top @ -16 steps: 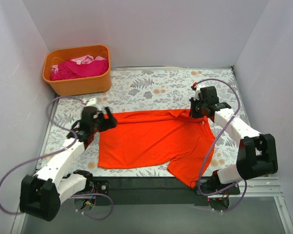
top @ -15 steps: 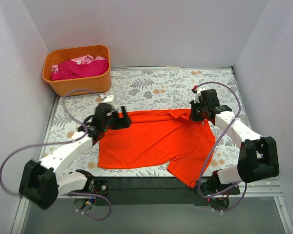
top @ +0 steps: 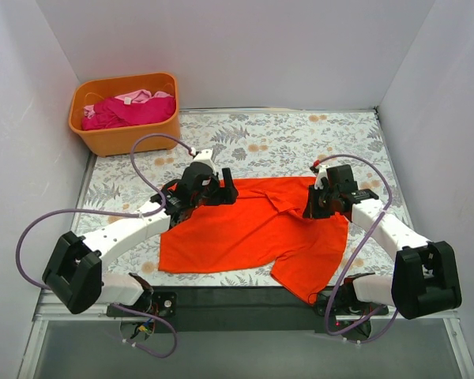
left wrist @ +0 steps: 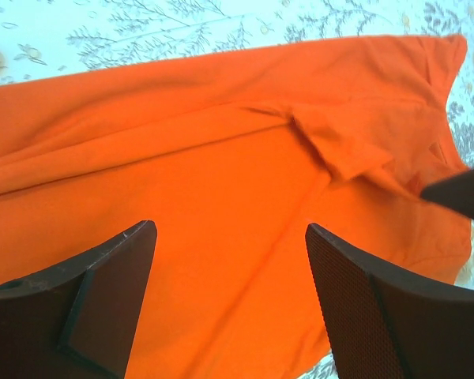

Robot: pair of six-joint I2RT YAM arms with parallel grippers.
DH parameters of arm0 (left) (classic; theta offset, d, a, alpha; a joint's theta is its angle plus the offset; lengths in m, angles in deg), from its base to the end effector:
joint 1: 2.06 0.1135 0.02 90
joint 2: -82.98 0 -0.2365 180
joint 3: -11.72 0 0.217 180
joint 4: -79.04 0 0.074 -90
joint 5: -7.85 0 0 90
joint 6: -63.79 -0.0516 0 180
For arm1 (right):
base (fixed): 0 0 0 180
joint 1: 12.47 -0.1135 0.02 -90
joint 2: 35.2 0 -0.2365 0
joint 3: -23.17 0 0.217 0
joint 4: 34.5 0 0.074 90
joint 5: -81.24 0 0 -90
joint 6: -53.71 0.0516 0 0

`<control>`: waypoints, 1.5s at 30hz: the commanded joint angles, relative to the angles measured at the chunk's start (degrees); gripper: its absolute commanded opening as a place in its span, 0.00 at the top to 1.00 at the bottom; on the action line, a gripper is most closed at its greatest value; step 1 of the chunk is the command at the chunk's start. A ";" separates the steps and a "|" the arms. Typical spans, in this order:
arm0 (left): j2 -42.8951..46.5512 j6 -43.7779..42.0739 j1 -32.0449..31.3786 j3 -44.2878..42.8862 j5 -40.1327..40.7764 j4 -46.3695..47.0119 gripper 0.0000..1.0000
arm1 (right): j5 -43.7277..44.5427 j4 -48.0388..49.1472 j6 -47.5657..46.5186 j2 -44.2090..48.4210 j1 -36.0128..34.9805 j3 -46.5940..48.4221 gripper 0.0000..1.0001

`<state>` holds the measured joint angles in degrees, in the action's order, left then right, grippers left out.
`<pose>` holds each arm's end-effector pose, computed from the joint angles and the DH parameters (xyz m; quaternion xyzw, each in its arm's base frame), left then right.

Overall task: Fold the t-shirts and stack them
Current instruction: Fold the tshirt

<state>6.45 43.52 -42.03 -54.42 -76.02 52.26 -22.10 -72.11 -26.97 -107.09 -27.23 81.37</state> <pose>0.2167 -0.1745 0.2287 -0.2526 0.8582 -0.3357 0.2949 0.2242 0.0714 0.1900 -0.0829 0.9342 0.1758 0.2990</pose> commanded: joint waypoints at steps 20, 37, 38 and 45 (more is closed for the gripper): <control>11.93 -9.62 3.57 7.63 26.38 -4.66 0.29 | 1.55 -7.10 -4.66 2.99 -11.67 1.52 0.58; 13.78 -5.13 14.30 11.41 31.05 -8.97 0.30 | 27.67 -3.84 -8.97 -15.72 -29.26 14.36 0.64; 13.69 -5.13 14.39 11.41 30.87 -8.88 0.29 | 28.45 -3.75 -9.06 -16.86 -29.44 14.54 0.64; 13.43 -5.22 14.57 11.41 30.43 -8.88 0.30 | 32.33 -2.87 -9.15 -19.68 -31.90 15.50 0.67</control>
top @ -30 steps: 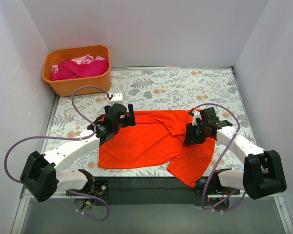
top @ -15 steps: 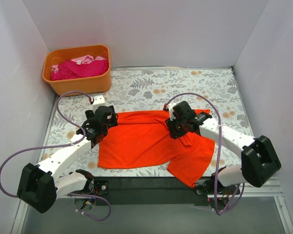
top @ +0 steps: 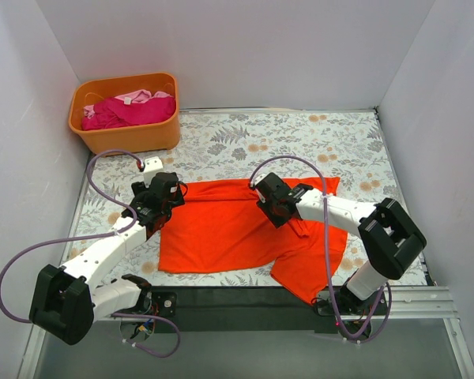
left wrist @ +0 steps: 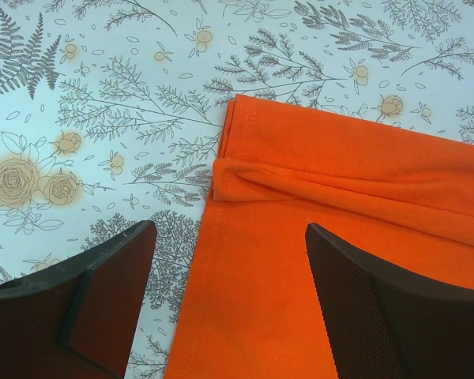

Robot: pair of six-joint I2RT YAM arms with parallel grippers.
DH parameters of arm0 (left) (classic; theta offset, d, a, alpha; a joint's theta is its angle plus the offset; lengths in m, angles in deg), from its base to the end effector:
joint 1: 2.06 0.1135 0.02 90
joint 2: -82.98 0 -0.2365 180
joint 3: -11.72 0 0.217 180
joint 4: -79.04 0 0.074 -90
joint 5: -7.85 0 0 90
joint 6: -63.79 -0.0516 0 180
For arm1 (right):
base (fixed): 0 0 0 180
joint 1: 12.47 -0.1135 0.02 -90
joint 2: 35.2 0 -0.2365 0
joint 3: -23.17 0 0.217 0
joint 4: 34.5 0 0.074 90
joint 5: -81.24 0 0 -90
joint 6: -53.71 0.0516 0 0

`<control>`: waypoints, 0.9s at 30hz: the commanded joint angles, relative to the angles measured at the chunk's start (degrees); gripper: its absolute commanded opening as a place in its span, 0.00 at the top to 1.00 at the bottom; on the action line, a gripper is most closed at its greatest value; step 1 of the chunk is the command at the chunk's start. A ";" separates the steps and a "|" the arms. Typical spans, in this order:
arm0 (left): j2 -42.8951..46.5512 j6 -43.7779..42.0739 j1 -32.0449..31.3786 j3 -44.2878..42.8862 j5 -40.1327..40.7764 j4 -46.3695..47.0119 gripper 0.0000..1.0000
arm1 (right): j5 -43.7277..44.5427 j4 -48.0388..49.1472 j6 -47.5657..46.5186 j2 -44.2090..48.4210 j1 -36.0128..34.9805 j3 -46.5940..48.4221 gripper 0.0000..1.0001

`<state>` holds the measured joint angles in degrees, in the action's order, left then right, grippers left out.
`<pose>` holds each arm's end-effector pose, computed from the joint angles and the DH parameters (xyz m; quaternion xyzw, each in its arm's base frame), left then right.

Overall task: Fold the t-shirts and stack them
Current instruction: Fold the tshirt

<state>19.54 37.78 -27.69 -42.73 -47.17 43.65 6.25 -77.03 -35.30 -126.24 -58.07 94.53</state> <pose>0.2037 -0.0649 0.2098 -0.3989 0.7921 -0.0640 0.4576 0.2099 0.1952 0.1673 -0.3363 0.9023 -0.0223 0.2688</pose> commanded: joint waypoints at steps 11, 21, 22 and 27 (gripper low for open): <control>0.16 0.44 0.31 -0.10 1.49 -0.18 0.30 | 7.31 3.45 -0.73 -4.93 -1.33 2.61 0.69; -0.46 0.26 0.40 -0.19 0.88 -0.27 0.30 | 8.20 3.72 -2.23 -4.67 -1.68 1.82 0.93; -0.46 0.26 0.32 -0.19 0.96 -0.27 0.30 | 7.85 3.63 -2.22 -3.97 -1.85 2.17 0.96; -0.81 0.26 0.40 -0.28 0.88 -0.27 0.30 | 1.09 0.39 0.22 -1.95 -2.38 4.63 0.99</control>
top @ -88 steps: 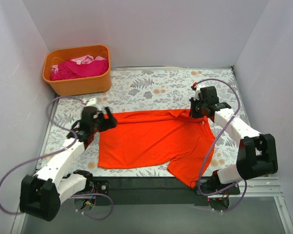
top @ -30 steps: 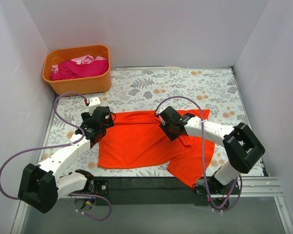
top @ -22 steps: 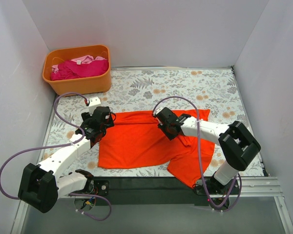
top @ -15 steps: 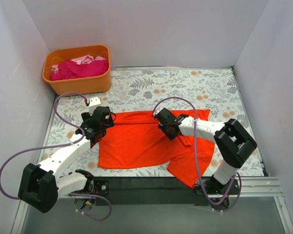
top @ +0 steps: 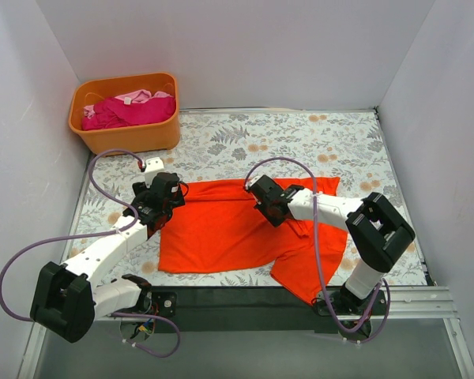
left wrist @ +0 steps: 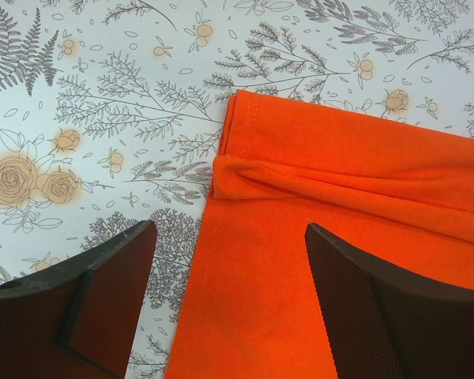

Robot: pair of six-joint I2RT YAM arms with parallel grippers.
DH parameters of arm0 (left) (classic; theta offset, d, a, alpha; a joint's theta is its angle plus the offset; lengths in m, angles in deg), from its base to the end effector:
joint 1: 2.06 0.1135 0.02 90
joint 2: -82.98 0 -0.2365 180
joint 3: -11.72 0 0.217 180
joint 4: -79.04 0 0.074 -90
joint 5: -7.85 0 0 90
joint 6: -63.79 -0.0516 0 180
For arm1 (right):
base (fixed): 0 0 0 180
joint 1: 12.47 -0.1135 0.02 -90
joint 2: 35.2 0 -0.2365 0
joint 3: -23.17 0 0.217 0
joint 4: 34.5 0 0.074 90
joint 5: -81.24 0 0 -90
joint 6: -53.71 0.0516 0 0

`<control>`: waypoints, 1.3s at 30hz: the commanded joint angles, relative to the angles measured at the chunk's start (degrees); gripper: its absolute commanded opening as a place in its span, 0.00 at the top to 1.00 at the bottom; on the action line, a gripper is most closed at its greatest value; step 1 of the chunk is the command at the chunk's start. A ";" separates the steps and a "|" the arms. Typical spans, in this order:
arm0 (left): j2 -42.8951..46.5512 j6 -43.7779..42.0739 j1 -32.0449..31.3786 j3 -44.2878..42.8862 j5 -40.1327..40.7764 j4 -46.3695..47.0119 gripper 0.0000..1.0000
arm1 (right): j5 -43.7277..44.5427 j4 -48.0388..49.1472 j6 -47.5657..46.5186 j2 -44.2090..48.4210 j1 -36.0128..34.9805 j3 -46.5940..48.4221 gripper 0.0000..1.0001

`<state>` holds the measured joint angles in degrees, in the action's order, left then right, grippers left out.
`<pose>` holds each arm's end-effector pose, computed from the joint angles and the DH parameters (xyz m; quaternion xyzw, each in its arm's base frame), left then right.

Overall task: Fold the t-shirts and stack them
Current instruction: Fold the tshirt

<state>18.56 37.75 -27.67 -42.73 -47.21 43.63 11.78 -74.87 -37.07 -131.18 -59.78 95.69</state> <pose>0.2051 -0.0655 0.2065 -0.3975 0.7961 -0.0580 0.4527 0.2151 0.2065 0.1525 -0.3537 0.8917 -0.0715 0.2732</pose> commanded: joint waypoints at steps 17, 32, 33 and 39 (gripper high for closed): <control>-0.70 0.11 0.38 -0.46 0.04 -0.25 0.30 | -22.12 -4.16 9.83 -0.87 -0.68 7.61 0.89; -7.98 6.35 8.64 -8.09 -9.62 -0.42 0.28 | -17.27 0.13 8.07 12.31 23.29 3.13 0.64; -9.30 6.44 8.99 -8.97 -10.15 -0.33 0.28 | -17.46 1.19 8.42 12.57 27.49 2.69 0.64; -19.14 6.26 10.13 -15.74 -12.79 0.72 0.29 | -20.09 8.30 14.66 11.17 38.59 0.58 0.64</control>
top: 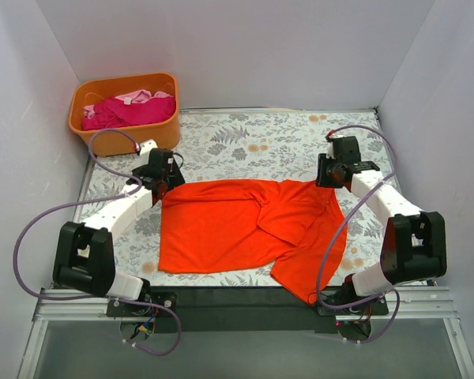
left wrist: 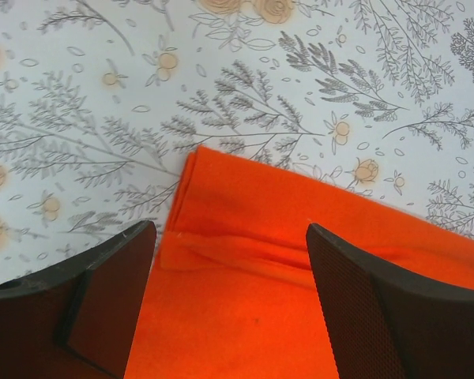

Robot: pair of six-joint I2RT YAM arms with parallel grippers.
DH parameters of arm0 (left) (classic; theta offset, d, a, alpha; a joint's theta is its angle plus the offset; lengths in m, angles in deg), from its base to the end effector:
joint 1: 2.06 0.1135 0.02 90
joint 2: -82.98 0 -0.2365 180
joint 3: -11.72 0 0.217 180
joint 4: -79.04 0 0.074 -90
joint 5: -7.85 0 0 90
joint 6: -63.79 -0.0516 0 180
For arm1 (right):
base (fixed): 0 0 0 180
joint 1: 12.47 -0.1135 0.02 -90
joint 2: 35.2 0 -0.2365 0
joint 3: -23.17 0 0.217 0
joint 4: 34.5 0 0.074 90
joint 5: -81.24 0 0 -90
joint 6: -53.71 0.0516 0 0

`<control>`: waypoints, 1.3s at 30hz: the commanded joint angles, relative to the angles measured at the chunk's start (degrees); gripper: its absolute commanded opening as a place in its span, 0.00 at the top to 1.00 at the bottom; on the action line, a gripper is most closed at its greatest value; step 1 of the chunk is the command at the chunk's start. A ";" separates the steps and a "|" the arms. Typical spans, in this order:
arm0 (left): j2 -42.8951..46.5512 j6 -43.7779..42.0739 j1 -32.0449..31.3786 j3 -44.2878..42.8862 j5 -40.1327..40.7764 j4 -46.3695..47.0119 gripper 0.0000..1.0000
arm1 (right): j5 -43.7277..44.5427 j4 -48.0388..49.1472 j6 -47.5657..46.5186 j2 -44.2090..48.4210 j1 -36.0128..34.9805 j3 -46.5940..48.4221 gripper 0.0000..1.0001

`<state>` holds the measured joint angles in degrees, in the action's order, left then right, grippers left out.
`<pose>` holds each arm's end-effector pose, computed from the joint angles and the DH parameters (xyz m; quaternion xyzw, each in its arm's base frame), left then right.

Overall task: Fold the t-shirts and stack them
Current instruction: Fold the tshirt

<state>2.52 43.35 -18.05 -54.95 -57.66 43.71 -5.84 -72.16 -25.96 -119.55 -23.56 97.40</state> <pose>0.2661 -0.0540 0.2036 -0.4788 0.7841 -0.0859 0.3855 0.2897 0.0541 0.2178 0.0030 0.9326 0.0436 0.3582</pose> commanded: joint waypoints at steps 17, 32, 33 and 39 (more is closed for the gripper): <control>-21.21 -0.22 1.49 -12.32 -4.36 2.04 0.34 | -11.00 15.62 10.41 -10.21 16.54 -1.13 0.62; -25.00 1.90 3.07 -10.65 -3.84 2.13 0.35 | -11.18 17.83 9.72 -17.24 22.08 2.20 0.99; -25.09 1.72 3.07 -10.91 -3.84 2.13 0.35 | -11.18 17.74 8.93 -17.59 22.34 2.82 0.99; -24.65 0.67 3.07 -11.09 -4.19 3.00 0.35 | -11.09 17.65 7.17 -19.97 22.34 5.72 0.95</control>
<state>-20.94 44.31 -15.74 -65.74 -61.85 47.04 -18.01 -56.53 -16.81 -139.00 -1.62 100.02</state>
